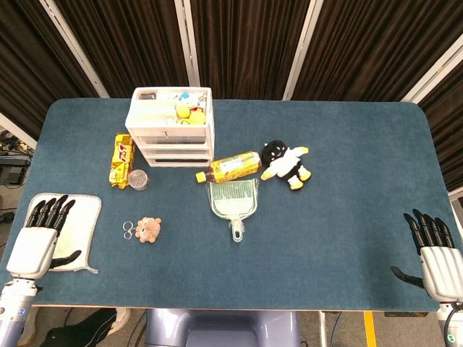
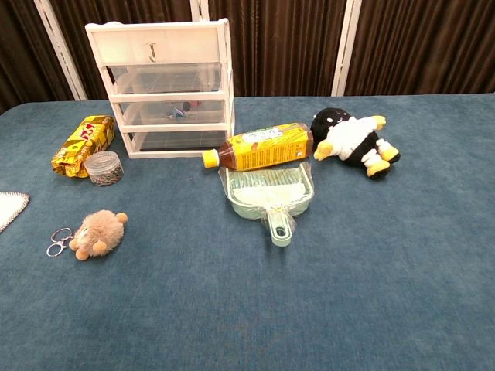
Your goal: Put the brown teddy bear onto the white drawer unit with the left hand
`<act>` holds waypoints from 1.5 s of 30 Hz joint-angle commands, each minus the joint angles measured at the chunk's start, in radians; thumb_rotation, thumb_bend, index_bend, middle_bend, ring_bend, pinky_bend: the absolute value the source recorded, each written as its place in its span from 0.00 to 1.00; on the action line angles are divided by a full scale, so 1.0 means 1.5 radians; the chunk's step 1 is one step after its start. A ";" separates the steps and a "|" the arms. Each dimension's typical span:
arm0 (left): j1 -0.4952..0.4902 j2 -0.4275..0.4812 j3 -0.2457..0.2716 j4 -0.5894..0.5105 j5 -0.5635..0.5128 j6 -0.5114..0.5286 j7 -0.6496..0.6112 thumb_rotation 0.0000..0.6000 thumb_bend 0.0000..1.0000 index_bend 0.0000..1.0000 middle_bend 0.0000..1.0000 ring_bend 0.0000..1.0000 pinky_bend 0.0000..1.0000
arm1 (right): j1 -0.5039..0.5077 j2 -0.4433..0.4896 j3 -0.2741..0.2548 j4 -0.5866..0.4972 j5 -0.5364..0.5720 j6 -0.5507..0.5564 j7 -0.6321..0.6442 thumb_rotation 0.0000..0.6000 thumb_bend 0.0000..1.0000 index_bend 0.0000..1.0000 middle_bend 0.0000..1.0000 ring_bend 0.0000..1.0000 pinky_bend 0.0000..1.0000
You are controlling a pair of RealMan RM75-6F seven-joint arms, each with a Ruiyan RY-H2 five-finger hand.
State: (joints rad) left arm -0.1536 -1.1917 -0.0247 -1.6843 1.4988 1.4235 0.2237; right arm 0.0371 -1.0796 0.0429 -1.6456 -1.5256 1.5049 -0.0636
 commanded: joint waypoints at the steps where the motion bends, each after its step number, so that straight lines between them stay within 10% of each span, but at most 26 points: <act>1: 0.000 0.000 0.000 0.000 -0.001 -0.001 0.000 1.00 0.06 0.00 0.00 0.00 0.00 | 0.000 0.000 0.000 0.000 0.000 0.000 0.000 1.00 0.00 0.00 0.00 0.00 0.00; 42: -0.022 0.000 -0.011 -0.028 -0.018 -0.030 0.034 1.00 0.06 0.00 0.00 0.00 0.00 | 0.001 -0.001 0.001 0.004 0.001 -0.003 0.009 1.00 0.00 0.00 0.00 0.00 0.00; 45: -0.032 -0.004 -0.024 -0.032 -0.029 -0.036 0.052 1.00 0.10 0.02 0.17 0.14 0.14 | 0.001 -0.001 0.000 0.004 0.000 -0.002 0.011 1.00 0.00 0.00 0.00 0.00 0.00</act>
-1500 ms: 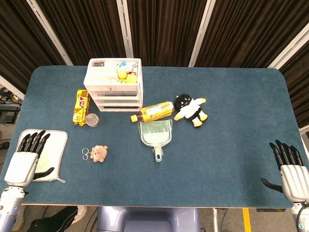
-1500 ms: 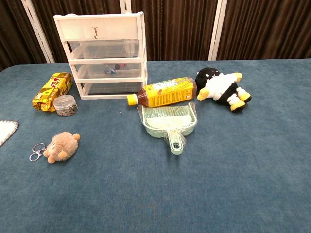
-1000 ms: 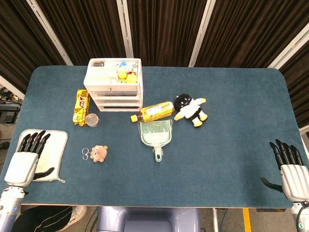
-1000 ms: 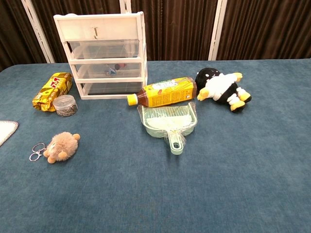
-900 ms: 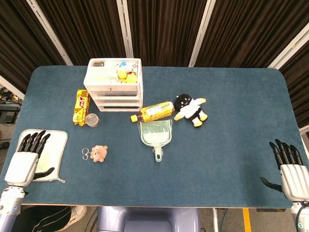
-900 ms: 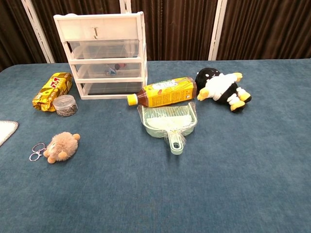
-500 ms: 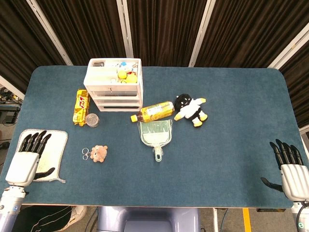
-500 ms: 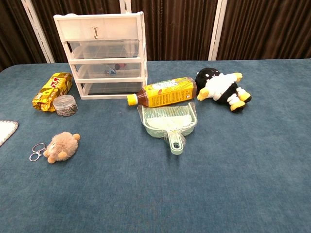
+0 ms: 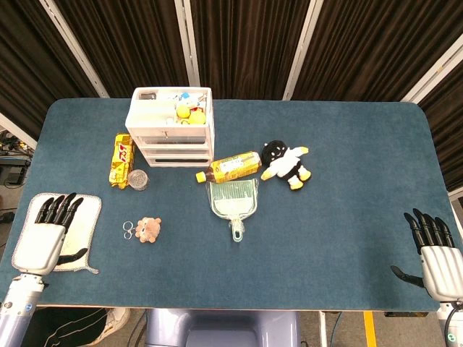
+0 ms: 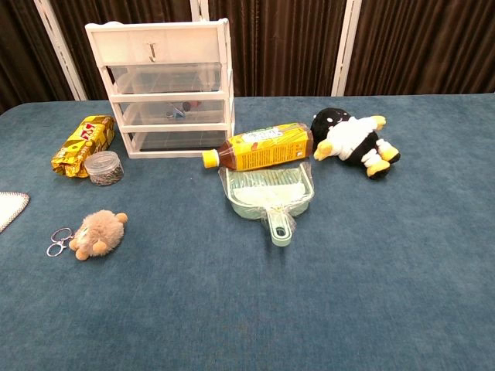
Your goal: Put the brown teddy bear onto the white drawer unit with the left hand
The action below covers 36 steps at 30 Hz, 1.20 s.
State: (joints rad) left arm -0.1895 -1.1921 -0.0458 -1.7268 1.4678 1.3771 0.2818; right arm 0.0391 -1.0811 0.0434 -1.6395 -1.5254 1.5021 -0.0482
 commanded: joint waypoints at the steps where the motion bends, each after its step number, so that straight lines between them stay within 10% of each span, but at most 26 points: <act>1: -0.012 -0.006 -0.015 -0.004 -0.011 -0.006 0.020 1.00 0.13 0.05 0.31 0.27 0.24 | 0.000 0.000 0.000 0.000 0.000 0.001 0.001 1.00 0.00 0.00 0.00 0.00 0.00; 5: -0.038 -0.017 -0.037 -0.012 -0.056 -0.043 0.043 1.00 0.20 0.23 0.68 0.57 0.45 | 0.000 0.001 0.001 -0.002 0.001 0.000 0.002 1.00 0.00 0.00 0.00 0.00 0.00; 13: -0.098 -0.066 -0.066 -0.009 -0.185 -0.131 0.133 1.00 0.28 0.48 0.99 0.85 0.70 | 0.001 0.003 0.001 -0.003 0.004 -0.002 0.003 1.00 0.00 0.00 0.00 0.00 0.00; 36: -0.179 -0.176 -0.063 0.038 -0.400 -0.153 0.309 1.00 0.36 0.50 1.00 0.90 0.74 | 0.002 0.004 0.002 -0.002 0.005 -0.004 0.013 1.00 0.00 0.00 0.00 0.00 0.00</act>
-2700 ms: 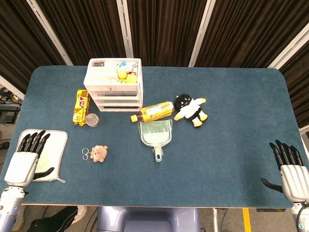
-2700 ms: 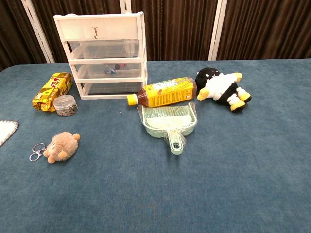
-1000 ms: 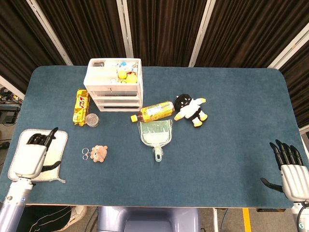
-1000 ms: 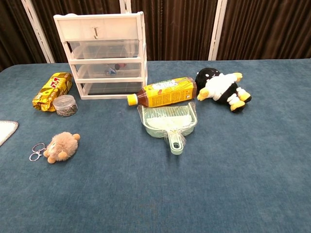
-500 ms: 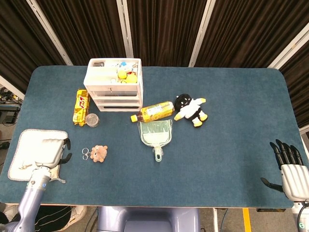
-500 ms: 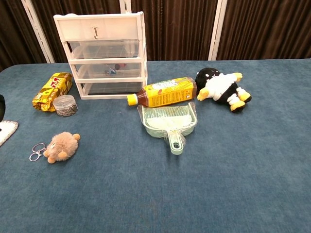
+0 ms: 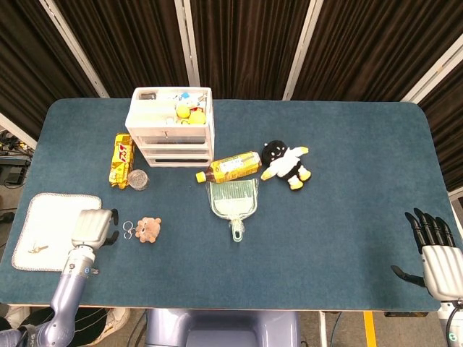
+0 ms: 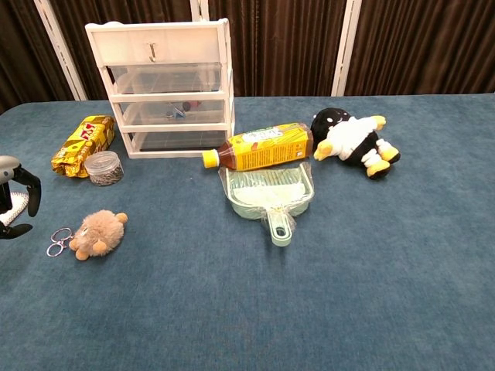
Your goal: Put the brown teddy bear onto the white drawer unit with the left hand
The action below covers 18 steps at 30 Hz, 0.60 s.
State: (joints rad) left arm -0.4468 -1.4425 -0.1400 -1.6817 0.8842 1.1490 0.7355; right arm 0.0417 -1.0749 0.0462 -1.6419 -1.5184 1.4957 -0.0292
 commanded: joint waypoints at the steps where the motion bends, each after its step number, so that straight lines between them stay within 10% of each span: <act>1: -0.010 -0.013 -0.001 0.012 -0.018 -0.001 0.008 1.00 0.36 0.50 1.00 0.90 0.74 | 0.000 0.000 0.000 0.000 0.000 0.001 0.001 1.00 0.00 0.00 0.00 0.00 0.00; 18: -0.033 -0.071 0.022 0.064 -0.070 -0.001 0.024 1.00 0.36 0.49 1.00 0.89 0.74 | -0.001 0.001 0.000 -0.002 0.001 0.001 0.003 1.00 0.00 0.00 0.00 0.00 0.00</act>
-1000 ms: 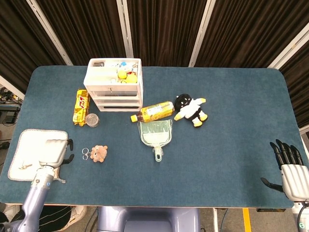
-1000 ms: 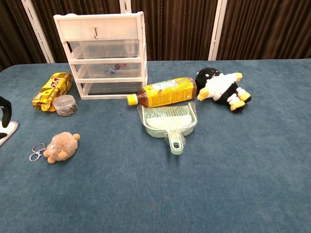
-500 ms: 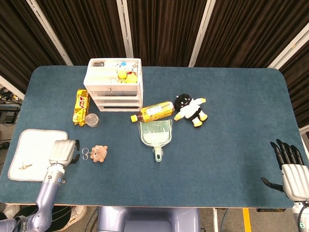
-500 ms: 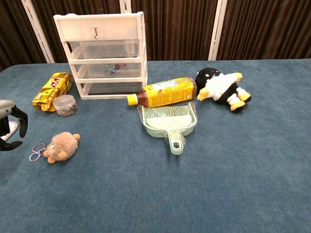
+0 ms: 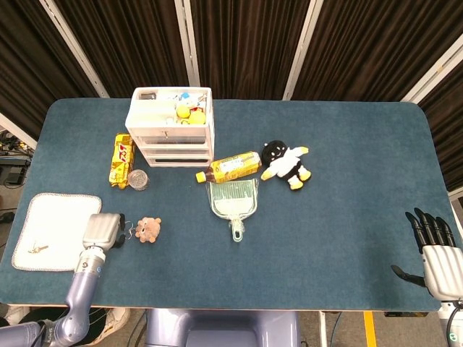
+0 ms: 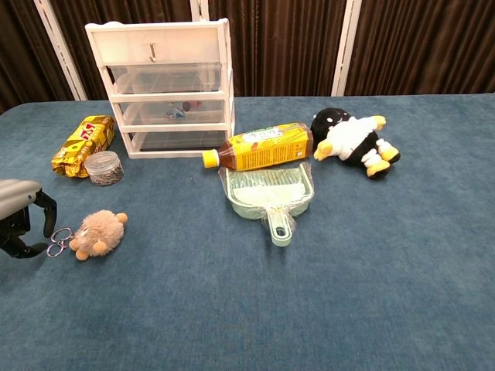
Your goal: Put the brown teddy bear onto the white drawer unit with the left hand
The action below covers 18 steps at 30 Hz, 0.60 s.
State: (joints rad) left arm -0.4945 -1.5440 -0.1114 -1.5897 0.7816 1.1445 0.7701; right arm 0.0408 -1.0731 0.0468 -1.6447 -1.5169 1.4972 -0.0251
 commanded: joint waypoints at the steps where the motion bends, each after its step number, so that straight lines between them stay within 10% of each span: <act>1: -0.002 -0.005 0.003 0.004 -0.002 0.003 0.001 1.00 0.36 0.49 1.00 0.89 0.74 | 0.000 0.000 0.000 0.000 -0.001 0.001 0.000 1.00 0.00 0.00 0.00 0.00 0.00; 18: -0.017 -0.021 -0.002 0.028 -0.019 0.005 -0.012 1.00 0.36 0.49 1.00 0.89 0.74 | -0.001 0.001 -0.001 -0.003 0.000 0.001 0.000 1.00 0.00 0.00 0.00 0.00 0.00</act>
State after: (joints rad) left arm -0.5191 -1.5745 -0.1135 -1.5485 0.7539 1.1525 0.7526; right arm 0.0388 -1.0720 0.0459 -1.6489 -1.5169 1.4992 -0.0249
